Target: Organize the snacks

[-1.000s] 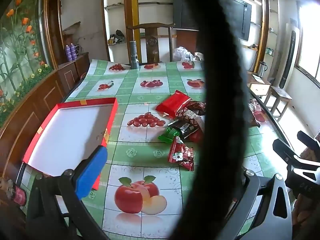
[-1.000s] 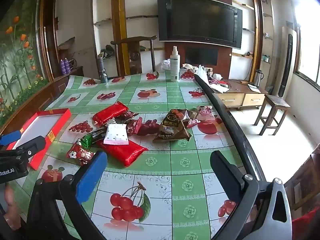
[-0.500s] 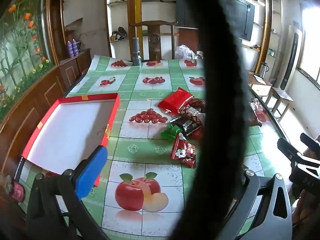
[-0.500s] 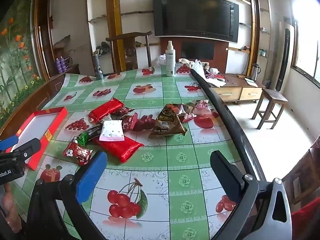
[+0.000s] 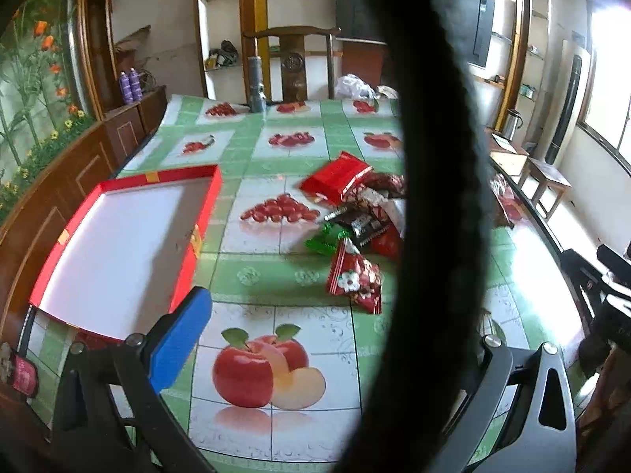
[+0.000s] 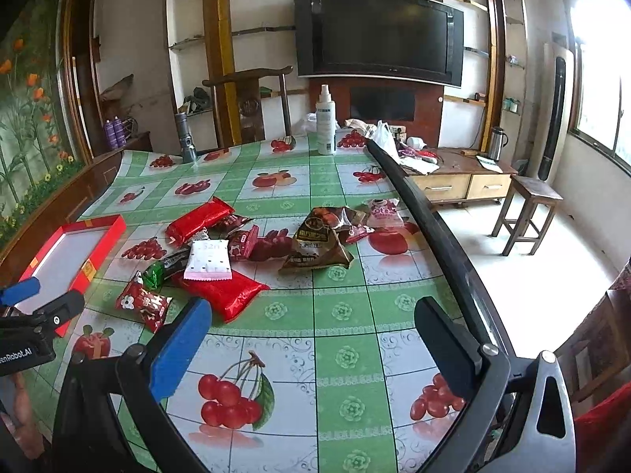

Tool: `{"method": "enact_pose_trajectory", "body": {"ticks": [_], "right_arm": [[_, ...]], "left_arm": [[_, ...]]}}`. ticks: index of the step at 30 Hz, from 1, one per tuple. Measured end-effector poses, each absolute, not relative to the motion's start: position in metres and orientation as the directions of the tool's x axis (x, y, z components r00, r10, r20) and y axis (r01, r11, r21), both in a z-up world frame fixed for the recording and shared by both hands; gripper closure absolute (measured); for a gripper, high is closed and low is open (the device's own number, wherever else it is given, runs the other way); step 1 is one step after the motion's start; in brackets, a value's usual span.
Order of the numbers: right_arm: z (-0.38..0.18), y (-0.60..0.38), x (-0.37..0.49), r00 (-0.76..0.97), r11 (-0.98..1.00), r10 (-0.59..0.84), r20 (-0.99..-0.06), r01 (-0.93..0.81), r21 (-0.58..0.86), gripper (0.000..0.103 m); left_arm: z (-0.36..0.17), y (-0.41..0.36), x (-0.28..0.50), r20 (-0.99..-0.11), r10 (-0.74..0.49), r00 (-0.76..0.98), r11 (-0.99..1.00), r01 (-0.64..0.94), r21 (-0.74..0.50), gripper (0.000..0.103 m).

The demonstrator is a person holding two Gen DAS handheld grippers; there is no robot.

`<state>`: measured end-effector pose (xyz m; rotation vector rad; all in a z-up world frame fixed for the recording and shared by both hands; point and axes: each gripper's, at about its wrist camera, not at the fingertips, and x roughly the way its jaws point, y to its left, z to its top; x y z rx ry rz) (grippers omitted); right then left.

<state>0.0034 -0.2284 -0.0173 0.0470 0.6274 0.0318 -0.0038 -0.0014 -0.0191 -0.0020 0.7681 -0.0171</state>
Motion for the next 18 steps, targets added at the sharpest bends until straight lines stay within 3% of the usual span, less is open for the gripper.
{"method": "enact_pose_trajectory", "body": {"ticks": [18], "right_arm": [[-0.029, -0.24, 0.018, 0.779, 0.995, 0.089, -0.621, -0.043, 0.089, 0.0]], "left_arm": [[-0.045, -0.014, 0.014, -0.754, -0.12, 0.646, 0.992, 0.097, -0.075, 0.0]]}}
